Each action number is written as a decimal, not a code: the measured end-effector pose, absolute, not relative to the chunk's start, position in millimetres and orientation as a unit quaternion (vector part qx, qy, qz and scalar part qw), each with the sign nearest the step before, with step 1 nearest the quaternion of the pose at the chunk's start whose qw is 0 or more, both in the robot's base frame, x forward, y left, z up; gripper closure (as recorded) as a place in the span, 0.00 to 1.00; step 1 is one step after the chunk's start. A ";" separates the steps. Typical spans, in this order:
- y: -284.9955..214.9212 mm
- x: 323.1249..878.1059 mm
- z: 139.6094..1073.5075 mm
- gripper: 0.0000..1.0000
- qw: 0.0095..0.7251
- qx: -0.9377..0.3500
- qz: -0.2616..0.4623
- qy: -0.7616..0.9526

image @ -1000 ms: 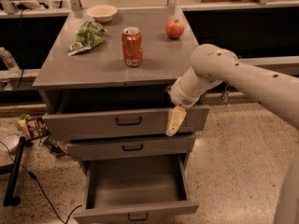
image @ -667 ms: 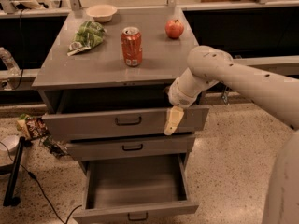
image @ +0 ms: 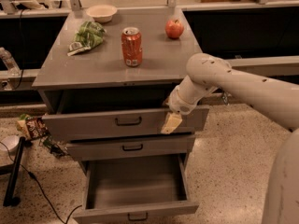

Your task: Open top drawer

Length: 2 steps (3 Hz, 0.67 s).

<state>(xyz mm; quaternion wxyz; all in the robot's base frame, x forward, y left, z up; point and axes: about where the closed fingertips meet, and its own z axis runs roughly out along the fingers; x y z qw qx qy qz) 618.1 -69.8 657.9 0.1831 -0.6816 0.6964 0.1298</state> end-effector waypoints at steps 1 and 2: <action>-75.7 594.8 652.3 0.65 0.173 -0.685 0.143 0.693; -75.8 594.6 653.1 0.88 0.172 -0.685 0.143 0.693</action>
Offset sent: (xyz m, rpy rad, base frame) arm -0.1452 -0.0460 -0.0027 0.0136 0.1599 0.0758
